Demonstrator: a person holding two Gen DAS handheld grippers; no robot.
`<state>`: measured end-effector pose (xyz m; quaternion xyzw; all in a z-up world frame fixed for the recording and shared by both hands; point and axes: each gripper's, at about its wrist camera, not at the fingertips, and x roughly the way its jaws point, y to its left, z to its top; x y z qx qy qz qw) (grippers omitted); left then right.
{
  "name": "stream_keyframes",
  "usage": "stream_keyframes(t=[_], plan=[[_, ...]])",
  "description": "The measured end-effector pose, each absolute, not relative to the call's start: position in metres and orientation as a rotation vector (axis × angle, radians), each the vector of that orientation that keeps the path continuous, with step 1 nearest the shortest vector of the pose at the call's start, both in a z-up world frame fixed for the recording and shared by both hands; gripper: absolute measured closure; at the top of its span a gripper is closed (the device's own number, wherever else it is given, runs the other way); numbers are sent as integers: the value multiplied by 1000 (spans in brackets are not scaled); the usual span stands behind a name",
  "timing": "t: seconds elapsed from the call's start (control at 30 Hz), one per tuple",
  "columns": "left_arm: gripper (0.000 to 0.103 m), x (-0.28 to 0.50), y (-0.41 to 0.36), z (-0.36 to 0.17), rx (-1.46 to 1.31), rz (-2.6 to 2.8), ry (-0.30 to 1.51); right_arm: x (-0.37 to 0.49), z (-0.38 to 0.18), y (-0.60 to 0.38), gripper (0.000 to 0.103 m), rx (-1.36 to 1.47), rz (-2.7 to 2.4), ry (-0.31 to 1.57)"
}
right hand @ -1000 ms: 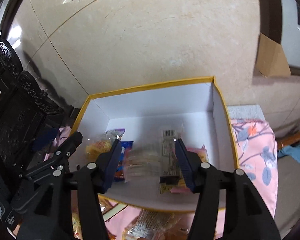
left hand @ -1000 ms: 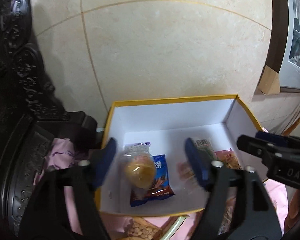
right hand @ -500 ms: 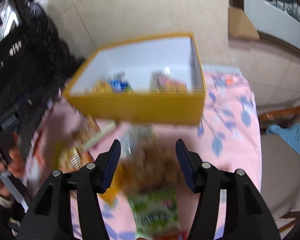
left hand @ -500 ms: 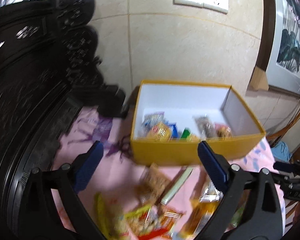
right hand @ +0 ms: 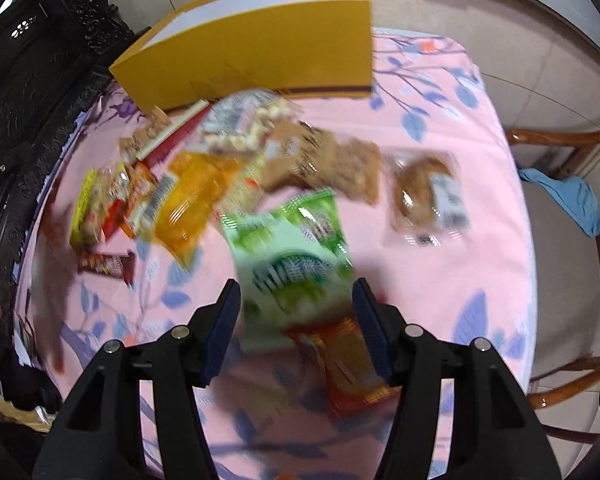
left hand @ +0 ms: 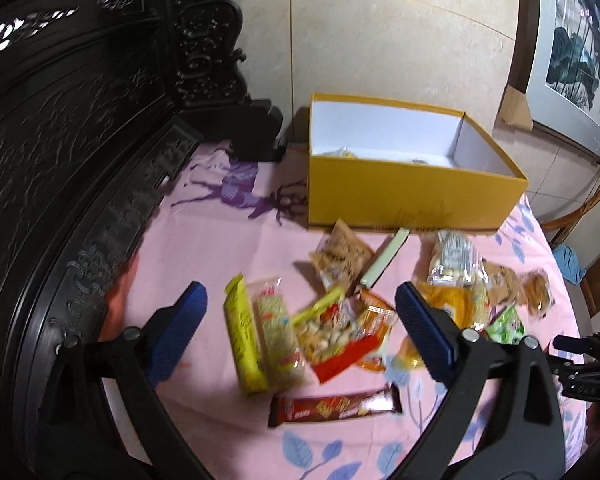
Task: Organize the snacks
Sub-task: 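Move the right tool to the red round cookie packet and grasp it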
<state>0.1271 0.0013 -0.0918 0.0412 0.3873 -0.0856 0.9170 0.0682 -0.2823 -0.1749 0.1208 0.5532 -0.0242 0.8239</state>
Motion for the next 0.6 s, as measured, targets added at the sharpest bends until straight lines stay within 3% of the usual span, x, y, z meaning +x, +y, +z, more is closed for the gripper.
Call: stream_keyframes(t=[0.6], plan=[[6,107,2,-102,116,-188,828,40,-208,-290,36,142,-53,1243]])
